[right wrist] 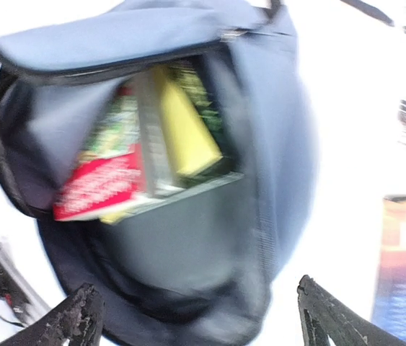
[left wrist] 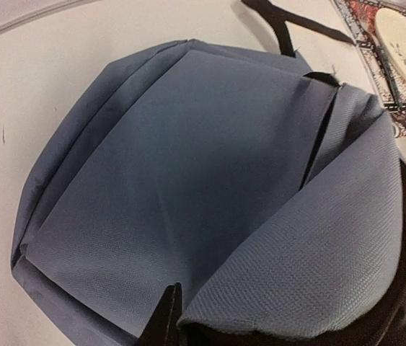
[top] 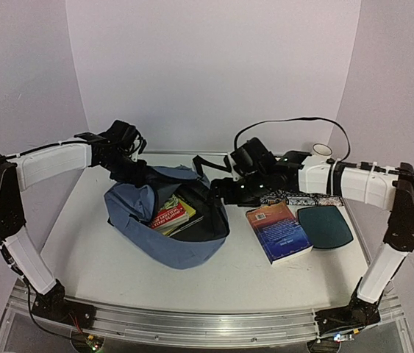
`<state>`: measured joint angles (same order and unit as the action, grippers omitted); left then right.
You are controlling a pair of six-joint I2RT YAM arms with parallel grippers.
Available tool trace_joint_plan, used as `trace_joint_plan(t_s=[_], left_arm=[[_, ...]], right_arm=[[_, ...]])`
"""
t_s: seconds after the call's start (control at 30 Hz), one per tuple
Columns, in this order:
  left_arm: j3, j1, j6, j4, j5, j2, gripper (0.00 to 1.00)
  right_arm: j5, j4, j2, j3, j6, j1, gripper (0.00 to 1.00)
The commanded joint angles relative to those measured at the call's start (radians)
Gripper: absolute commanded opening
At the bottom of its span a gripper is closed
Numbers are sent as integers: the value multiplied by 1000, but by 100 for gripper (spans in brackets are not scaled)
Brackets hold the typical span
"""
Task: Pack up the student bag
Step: Place the book in the largest pocket of the bag, then adjust the student bag at the center of the board.
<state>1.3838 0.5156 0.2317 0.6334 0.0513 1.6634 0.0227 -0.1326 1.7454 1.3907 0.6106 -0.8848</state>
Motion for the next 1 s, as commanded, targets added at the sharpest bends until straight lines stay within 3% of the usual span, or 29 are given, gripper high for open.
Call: trace_joint_plan(t_s=[0.0,0.53,0.6,0.97], left_arm=[[-41,-24,-24,-13,78,51,15],[-68,-228,-151,-18,344,107,34],[-53,-263,-169,-17,350,100,42],[6,-265,-111,-16,-12,-122,74]], right_arm=[[56,-175,-82,-48,-74,80,95],[95,-289,-175,-300,-123,363,98],[94,-289,-161,-319,-134,410,98],[16,-277,-72,-336,-150,470,98]])
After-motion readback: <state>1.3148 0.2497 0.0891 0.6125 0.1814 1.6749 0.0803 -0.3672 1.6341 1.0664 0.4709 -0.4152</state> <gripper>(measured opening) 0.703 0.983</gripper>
